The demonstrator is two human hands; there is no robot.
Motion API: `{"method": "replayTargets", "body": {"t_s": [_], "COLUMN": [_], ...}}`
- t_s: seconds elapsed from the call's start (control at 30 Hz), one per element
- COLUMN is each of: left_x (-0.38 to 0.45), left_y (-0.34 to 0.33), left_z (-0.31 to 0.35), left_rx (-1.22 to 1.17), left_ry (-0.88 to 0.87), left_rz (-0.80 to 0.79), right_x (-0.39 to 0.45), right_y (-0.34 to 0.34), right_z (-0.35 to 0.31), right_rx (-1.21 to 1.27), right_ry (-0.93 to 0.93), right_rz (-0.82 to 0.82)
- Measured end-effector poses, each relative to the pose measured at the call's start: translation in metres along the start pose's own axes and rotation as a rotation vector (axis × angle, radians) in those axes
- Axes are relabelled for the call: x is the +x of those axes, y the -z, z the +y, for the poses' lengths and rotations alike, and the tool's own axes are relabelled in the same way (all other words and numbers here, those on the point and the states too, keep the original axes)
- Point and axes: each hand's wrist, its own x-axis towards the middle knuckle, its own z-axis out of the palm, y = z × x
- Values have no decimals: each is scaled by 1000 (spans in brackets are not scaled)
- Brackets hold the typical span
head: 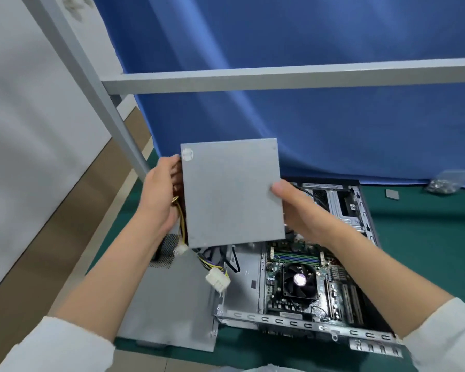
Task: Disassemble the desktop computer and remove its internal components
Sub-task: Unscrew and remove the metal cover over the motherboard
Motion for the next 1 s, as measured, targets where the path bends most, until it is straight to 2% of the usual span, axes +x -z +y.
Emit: {"method": "replayTargets", "body": {"t_s": [0.1, 0.27, 0.53, 0.73, 0.87, 1.0], "left_x": [16, 30, 6, 1, 3, 0], "left_y": [-18, -42, -63, -68, -66, -64], "left_z": [-15, -44, -83, -104, -106, -112], "left_rx": [55, 174, 369, 385, 312, 231], "left_ry": [202, 501, 749, 700, 711, 553], "left_rz": [-33, -209, -359, -341, -359, -344], "right_x": [-11, -26, -47, -62, -62, -61], "right_y": [13, 37, 69, 83, 85, 79], "right_z": [-8, -7, 1, 10, 16, 21], "right_rx": [-48, 38, 110, 111, -47, -237], "right_ry": [-105, -359, -618, -689, -569, -390], "right_rz": [89, 199, 178, 156, 157, 252]}}
